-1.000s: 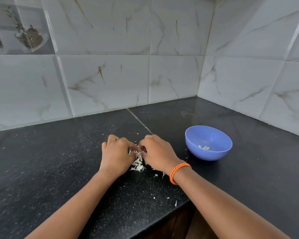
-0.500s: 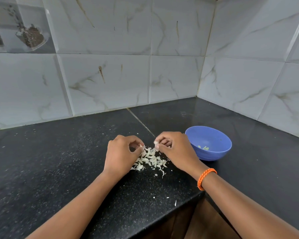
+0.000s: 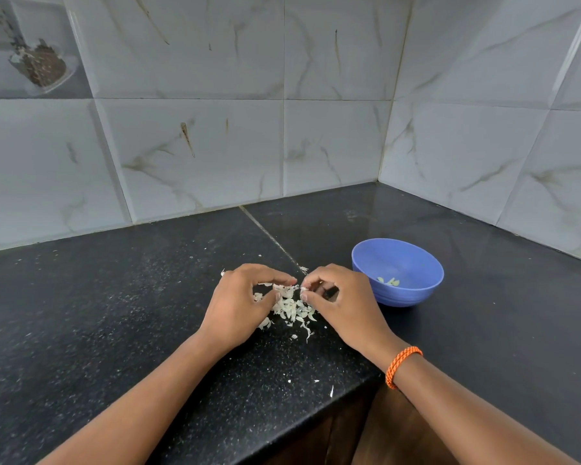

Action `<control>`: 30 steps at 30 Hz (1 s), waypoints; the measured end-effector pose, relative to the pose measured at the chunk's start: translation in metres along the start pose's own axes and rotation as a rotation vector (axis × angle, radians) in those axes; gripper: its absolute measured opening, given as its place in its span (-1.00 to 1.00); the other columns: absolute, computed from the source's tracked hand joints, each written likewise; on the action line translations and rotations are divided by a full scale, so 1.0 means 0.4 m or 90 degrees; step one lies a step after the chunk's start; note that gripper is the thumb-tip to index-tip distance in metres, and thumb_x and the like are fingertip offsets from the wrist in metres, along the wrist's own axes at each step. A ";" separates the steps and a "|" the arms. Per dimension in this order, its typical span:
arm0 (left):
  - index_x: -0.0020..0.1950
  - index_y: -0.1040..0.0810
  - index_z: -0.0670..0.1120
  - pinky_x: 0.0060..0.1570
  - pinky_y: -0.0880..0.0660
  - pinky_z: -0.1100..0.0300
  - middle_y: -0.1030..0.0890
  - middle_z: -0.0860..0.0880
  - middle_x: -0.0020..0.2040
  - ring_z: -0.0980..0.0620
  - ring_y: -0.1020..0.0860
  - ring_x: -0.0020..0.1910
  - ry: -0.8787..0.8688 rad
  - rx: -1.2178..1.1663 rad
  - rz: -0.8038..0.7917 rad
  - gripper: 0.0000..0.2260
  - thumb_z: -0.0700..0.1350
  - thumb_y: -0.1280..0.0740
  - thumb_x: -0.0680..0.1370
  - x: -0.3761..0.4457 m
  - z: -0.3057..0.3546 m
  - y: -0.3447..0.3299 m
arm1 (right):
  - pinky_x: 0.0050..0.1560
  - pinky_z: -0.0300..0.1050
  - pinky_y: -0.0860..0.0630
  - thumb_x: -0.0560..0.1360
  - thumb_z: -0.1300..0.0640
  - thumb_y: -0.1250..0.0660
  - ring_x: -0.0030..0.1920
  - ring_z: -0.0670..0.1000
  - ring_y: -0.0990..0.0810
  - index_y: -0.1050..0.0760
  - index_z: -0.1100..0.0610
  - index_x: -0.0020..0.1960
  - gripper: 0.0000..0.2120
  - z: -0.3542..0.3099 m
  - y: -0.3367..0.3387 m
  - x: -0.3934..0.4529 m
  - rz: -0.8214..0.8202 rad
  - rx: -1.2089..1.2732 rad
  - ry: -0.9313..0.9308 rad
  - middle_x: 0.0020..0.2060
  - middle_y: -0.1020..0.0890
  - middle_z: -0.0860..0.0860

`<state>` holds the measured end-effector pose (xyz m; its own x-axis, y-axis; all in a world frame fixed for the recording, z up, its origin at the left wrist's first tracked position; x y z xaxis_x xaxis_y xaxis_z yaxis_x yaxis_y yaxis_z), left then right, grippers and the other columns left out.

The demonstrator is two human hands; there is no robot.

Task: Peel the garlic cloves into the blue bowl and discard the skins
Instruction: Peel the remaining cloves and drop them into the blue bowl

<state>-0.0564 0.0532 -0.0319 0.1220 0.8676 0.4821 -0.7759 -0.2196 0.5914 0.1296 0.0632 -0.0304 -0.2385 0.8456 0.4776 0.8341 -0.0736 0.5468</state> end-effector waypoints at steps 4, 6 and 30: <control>0.07 -0.78 0.22 0.28 -0.53 0.01 -0.72 0.29 0.03 0.20 -0.58 0.23 -0.002 -0.008 0.018 -0.76 -0.15 -0.54 0.58 0.001 -0.001 0.001 | -0.12 -0.26 -0.59 0.53 0.20 -0.55 -0.14 -0.06 -0.70 -0.73 0.01 0.01 -0.88 0.005 -0.002 0.000 0.008 0.012 0.006 -0.13 -0.71 -0.12; 0.01 -0.77 0.22 0.24 -0.54 -0.03 -0.72 0.30 -0.01 0.18 -0.59 0.18 -0.002 -0.009 0.035 -0.82 -0.09 -0.57 0.56 0.002 0.001 0.006 | -0.12 -0.23 -0.61 0.55 0.19 -0.53 -0.15 -0.04 -0.69 -0.73 -0.01 0.05 -0.87 0.004 -0.003 -0.003 0.008 0.014 0.013 -0.14 -0.70 -0.12; 0.09 -0.76 0.18 0.25 -0.51 0.04 -0.71 0.26 0.06 0.15 -0.56 0.23 -0.047 -0.001 0.044 -0.90 -0.01 -0.50 0.63 0.000 0.025 0.004 | -0.23 0.06 -0.71 0.55 0.22 -0.55 -0.21 0.08 -0.72 -0.74 0.10 -0.03 -0.96 0.006 -0.003 0.000 0.028 0.196 -0.015 -0.20 -0.74 0.01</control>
<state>-0.0514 0.0482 -0.0245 0.1143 0.8150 0.5681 -0.7852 -0.2762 0.5543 0.1297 0.0647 -0.0329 -0.1909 0.8574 0.4779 0.9555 0.0508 0.2905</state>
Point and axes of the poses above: each hand's wrist, its own x-axis towards the middle knuckle, its own y-axis out of the back of the hand, z = x × y, the point moved 10 cm from there along x, towards the middle knuckle
